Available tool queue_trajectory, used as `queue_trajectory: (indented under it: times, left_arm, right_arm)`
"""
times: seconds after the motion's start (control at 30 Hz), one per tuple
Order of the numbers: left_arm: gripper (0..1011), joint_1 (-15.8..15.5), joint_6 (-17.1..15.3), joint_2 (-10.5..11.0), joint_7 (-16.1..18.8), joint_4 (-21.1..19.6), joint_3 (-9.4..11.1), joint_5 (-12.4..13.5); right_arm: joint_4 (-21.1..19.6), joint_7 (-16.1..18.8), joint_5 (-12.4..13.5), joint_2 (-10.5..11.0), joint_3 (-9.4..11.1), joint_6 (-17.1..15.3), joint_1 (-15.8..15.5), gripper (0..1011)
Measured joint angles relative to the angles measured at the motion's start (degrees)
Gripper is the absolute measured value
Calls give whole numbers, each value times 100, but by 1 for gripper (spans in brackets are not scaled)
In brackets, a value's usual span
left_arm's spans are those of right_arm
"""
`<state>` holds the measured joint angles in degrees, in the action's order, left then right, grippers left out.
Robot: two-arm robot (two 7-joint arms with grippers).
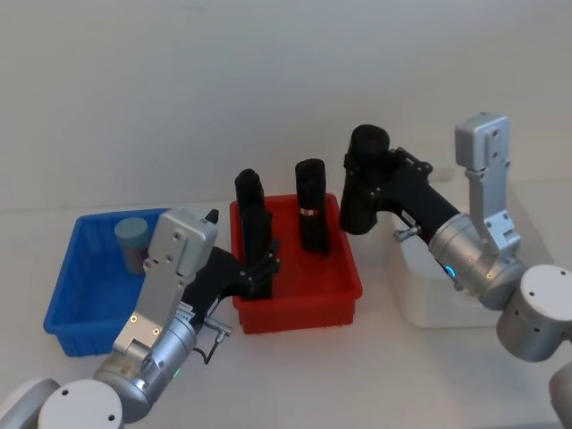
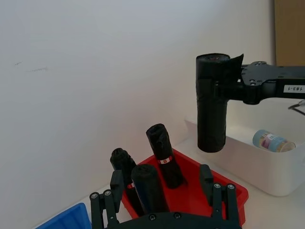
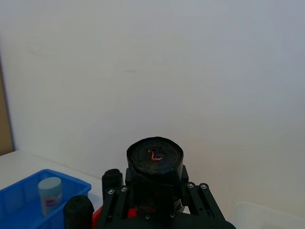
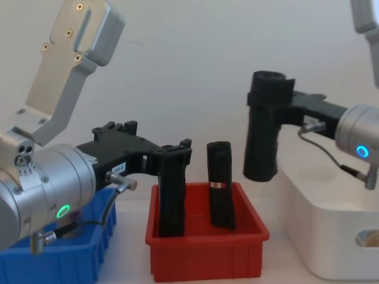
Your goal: Pick the cotton swabs from the blue box and place them into the white box.
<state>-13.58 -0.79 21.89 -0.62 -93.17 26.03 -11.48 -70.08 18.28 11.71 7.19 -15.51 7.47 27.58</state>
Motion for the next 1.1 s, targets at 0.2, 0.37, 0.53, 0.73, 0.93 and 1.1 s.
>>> queue_trajectory:
  times: [0.2,0.37,0.53,0.73,0.93,1.1]
  left_arm:
    - [1004,0,0,0,0,0,0,0]
    - [1004,0,0,0,0,0,0,0]
    - [1004,0,0,0,0,0,0,0]
    - [1004,0,0,0,0,0,0,0]
    - [1004,0,0,0,0,0,0,0]
    - [1004,0,0,0,0,0,0,0]
  right_arm:
    - [-476,-431,-55,141,88,-215,-227,497]
    - [-851,-775,-83,291,193,-433,-426,498]
    - [-1177,-1021,-85,445,309,-647,-617,498]
    - [-1375,-1153,-62,561,390,-845,-759,498]
    - [-1468,-1172,-21,645,444,-993,-870,498]
    - [-1475,-1128,9,687,471,-1061,-928,605]
